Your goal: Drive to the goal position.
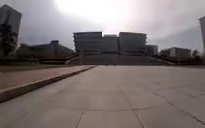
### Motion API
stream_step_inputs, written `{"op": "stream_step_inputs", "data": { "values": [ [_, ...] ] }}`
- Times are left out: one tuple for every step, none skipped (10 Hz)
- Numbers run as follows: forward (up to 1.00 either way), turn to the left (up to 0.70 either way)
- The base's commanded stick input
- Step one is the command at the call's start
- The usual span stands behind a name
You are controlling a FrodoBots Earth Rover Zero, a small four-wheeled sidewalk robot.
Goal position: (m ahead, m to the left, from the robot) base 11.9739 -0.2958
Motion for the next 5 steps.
{"op": "stream_step_inputs", "data": {
  "values": [
    [1.00,0.00],
    [1.00,0.00],
    [1.00,0.00],
    [1.00,0.00],
    [1.00,0.00]
  ]
}}
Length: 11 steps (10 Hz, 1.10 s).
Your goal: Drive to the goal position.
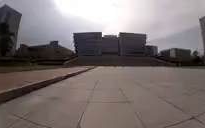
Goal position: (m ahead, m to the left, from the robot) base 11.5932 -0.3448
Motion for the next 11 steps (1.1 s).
{"op": "stream_step_inputs", "data": {
  "values": [
    [1.00,0.00],
    [1.00,0.00],
    [1.00,0.00],
    [1.00,0.00],
    [1.00,0.00],
    [1.00,0.00],
    [1.00,0.00],
    [1.00,0.00],
    [1.00,0.00],
    [1.00,0.00],
    [1.00,0.00]
  ]
}}
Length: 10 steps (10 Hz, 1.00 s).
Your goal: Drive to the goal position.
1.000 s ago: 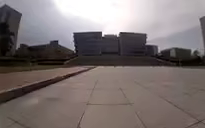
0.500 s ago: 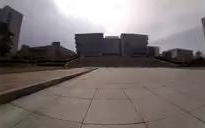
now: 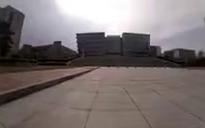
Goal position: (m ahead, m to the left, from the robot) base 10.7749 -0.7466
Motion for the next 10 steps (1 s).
{"op": "stream_step_inputs", "data": {
  "values": [
    [1.00,0.00],
    [1.00,0.00],
    [1.00,0.00],
    [1.00,0.00],
    [1.00,0.00],
    [1.00,0.00],
    [1.00,0.00],
    [1.00,0.00],
    [1.00,0.00],
    [1.00,0.00]
  ]
}}
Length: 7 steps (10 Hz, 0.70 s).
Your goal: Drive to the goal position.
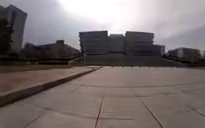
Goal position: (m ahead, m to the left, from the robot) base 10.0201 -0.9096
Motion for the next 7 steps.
{"op": "stream_step_inputs", "data": {
  "values": [
    [1.00,0.00],
    [1.00,0.00],
    [1.00,0.00],
    [1.00,0.00],
    [1.00,0.00],
    [1.00,0.00],
    [1.00,0.00]
  ]
}}
